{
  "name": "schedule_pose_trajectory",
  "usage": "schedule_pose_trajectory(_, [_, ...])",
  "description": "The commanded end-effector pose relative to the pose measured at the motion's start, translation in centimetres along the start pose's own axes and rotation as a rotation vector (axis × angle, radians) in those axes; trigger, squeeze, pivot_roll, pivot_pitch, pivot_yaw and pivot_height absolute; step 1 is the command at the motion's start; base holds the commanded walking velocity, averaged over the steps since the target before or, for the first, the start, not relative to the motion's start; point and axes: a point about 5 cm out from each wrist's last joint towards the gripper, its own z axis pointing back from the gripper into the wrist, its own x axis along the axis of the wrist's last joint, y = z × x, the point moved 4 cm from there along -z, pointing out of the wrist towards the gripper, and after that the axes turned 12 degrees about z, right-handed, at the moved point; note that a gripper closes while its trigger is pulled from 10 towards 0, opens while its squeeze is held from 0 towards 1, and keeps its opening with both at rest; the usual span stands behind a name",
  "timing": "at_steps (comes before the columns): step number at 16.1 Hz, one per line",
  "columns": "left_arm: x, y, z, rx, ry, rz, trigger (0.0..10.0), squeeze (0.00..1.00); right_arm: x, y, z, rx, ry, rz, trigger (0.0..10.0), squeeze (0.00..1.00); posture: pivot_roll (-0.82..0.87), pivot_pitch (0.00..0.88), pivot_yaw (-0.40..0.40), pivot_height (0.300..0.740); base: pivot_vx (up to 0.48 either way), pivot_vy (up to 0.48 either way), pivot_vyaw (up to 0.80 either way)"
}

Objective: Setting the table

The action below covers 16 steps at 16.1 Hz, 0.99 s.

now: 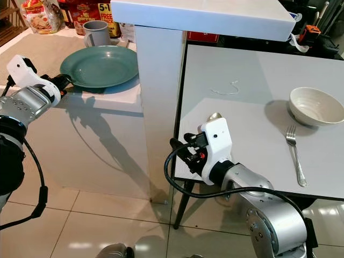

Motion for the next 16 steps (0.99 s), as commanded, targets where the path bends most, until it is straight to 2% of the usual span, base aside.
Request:
schedule_pose_trajectory(1, [0.5, -0.9, 0.0, -0.017, 0.000, 0.026, 0.0, 0.00, 0.1, 0.0, 0.0, 0.007, -0.005, 0.003, 10.0, 0.00, 0.02, 0.020, 0.026, 0.740, 0.000, 0.000, 0.00])
schedule_pose_trajectory(5, [0.2, -1.2, 0.0, -0.036, 0.013, 0.083, 0.0, 0.00, 0.1, 0.0, -0.1, 0.009, -0.007, 0.007, 10.0, 0.00, 0.02, 0.017, 0.024, 0.740, 0.000, 0.000, 0.00])
schedule_pose_trajectory(6, [0.5, -1.3, 0.0, -0.053, 0.006, 0.146, 0.0, 0.00, 0.2, -0.1, -0.1, 0.006, -0.008, 0.010, 10.0, 0.00, 0.02, 0.013, 0.025, 0.740, 0.000, 0.000, 0.00])
schedule_pose_trajectory(8, [1.4, -1.4, 0.2, -0.079, -0.013, 0.218, 0.0, 0.00, 0.2, -0.1, -0.1, 0.004, -0.010, 0.012, 10.0, 0.00, 0.02, 0.014, 0.023, 0.740, 0.000, 0.000, 0.00])
schedule_pose_trajectory(11, [2.8, -1.5, 0.7, -0.116, -0.035, 0.293, 0.0, 0.00, 0.2, -0.1, -0.1, 0.005, -0.010, 0.013, 10.0, 0.00, 0.03, 0.014, 0.021, 0.740, 0.000, 0.000, 0.00])
schedule_pose_trajectory(12, [3.0, -1.5, 0.7, -0.119, -0.036, 0.298, 0.0, 0.00, 0.2, -0.1, -0.1, 0.006, -0.010, 0.013, 10.0, 0.00, 0.03, 0.014, 0.021, 0.740, 0.000, 0.000, 0.00])
schedule_pose_trajectory(13, [3.3, -1.1, 0.8, -0.109, -0.038, 0.267, 0.0, 0.00, 0.1, 0.0, -0.1, 0.008, -0.010, 0.013, 10.0, 0.00, 0.03, 0.014, 0.017, 0.740, 0.000, 0.000, 0.00])
schedule_pose_trajectory(14, [3.1, -0.8, 0.9, -0.096, -0.032, 0.192, 0.0, 0.00, 0.1, 0.0, -0.2, 0.015, -0.008, 0.015, 10.0, 0.00, 0.03, 0.014, 0.017, 0.740, 0.000, 0.000, 0.00])
schedule_pose_trajectory(15, [3.1, -0.7, 0.8, -0.090, -0.039, 0.135, 10.0, 0.96, 0.2, 0.0, -0.2, 0.019, -0.007, 0.022, 10.0, 0.00, 0.03, 0.017, 0.010, 0.740, 0.000, 0.000, 0.00])
schedule_pose_trajectory(16, [3.0, -1.0, 0.8, -0.112, -0.032, 0.126, 10.0, 1.00, 0.2, 0.0, -0.1, 0.020, -0.006, 0.024, 10.0, 0.00, 0.03, 0.017, 0.010, 0.740, 0.000, 0.000, 0.00])
